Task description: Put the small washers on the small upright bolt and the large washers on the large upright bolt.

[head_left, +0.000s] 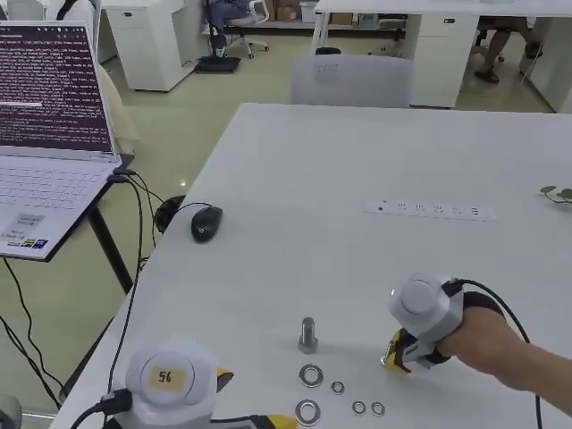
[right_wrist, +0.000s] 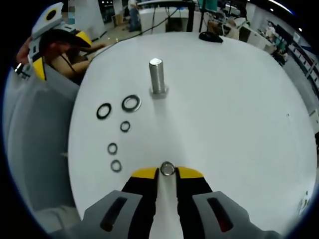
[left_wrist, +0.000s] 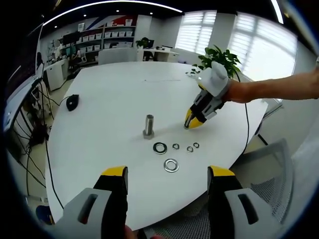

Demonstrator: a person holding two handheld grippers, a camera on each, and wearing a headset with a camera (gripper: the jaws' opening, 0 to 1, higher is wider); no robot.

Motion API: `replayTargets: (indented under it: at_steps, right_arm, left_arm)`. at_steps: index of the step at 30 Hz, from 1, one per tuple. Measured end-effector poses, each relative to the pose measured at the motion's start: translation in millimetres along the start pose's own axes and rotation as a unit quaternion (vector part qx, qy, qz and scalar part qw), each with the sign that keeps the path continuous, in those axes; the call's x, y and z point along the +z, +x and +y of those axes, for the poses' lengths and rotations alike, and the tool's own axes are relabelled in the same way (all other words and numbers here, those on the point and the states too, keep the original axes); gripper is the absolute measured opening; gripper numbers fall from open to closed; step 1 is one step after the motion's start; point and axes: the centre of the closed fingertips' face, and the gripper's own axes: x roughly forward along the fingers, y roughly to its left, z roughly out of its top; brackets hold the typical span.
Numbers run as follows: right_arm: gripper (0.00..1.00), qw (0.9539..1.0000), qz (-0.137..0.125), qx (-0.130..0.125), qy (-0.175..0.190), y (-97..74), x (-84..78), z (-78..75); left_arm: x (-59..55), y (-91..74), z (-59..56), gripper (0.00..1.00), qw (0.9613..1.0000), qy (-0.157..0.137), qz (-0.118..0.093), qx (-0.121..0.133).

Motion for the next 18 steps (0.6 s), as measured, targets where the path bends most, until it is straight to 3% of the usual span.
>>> replayTargets:
  at_steps: [5,13,18]
  right_arm:
    - [0.18,0.9998,-0.007,-0.008,0.016,-2.8,-6.0,-1.1]
    - [0.18,0.9991,0.001,-0.013,0.04,-10.8,-37.5,6.1]
    - [0.2,0.9992,-0.003,-0.013,0.038,-15.1,-43.9,10.9]
  left_arm:
    - [1.6,-0.7,0.1,0.64,1.0,0.0,-0.002,0.001]
    - [0.1,-1.4,-1.5,0.64,1.0,0.001,-0.002,0.0]
    - [-2.0,-2.7,-2.7,0.64,1.0,0.003,0.0,-0.001]
